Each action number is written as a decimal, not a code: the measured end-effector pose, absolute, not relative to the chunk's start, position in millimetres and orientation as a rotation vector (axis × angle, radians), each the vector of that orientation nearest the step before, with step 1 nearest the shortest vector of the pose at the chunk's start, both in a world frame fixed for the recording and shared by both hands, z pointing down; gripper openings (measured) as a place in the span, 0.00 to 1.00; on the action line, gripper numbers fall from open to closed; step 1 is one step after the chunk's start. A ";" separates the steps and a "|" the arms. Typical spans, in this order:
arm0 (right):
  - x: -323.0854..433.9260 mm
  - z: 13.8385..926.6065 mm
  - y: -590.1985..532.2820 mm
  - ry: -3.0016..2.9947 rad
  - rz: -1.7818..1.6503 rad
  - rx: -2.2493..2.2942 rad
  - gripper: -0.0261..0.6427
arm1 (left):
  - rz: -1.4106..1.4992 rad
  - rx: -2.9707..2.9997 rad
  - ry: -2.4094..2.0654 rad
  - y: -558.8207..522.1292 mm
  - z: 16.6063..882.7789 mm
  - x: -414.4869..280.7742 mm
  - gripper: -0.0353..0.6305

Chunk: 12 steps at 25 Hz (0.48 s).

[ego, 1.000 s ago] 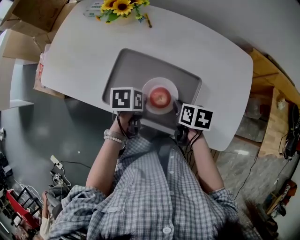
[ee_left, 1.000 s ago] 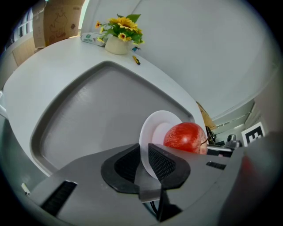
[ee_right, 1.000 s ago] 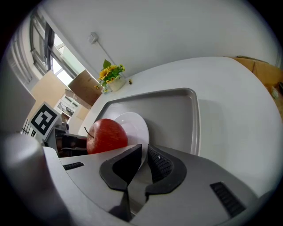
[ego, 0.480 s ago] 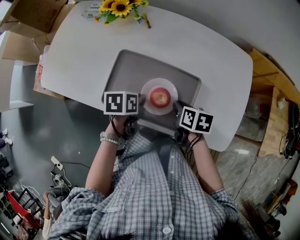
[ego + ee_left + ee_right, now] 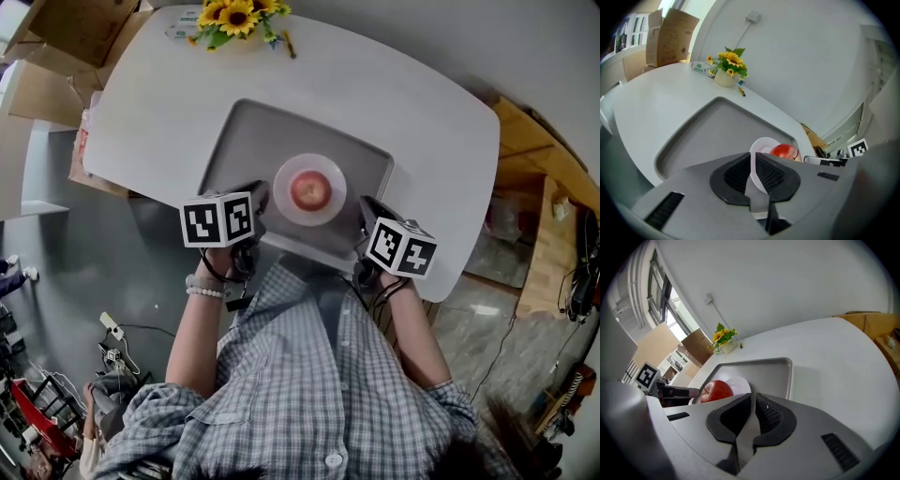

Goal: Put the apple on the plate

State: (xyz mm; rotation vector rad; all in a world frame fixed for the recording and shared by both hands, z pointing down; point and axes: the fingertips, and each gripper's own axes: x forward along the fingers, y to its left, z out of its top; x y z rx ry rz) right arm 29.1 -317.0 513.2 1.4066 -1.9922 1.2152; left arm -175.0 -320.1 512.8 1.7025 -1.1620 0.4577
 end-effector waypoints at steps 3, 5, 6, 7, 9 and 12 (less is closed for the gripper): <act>44.2 495.6 -316.5 -2.048 1.169 1.452 0.09 | 0.421 1.792 -1.192 -319.7 490.5 -165.7 0.09; 54.7 484.0 -315.0 -2.083 1.124 1.472 0.09 | 0.391 1.840 -1.201 -318.8 476.0 -156.3 0.08; 59.7 478.0 -314.1 -2.101 1.097 1.479 0.08 | 0.372 1.864 -1.207 -318.6 468.6 -151.7 0.08; 64.4 471.5 -313.2 -2.120 1.070 1.486 0.08 | 0.349 1.888 -1.215 -318.4 460.6 -147.3 0.08; 73.1 456.8 -311.9 -2.163 1.020 1.499 0.08 | 0.301 1.935 -1.233 -318.5 443.6 -139.4 0.07; 85.8 432.9 -310.5 -2.226 0.947 1.517 0.08 | 0.262 2.004 -1.262 -317.3 418.2 -127.2 0.07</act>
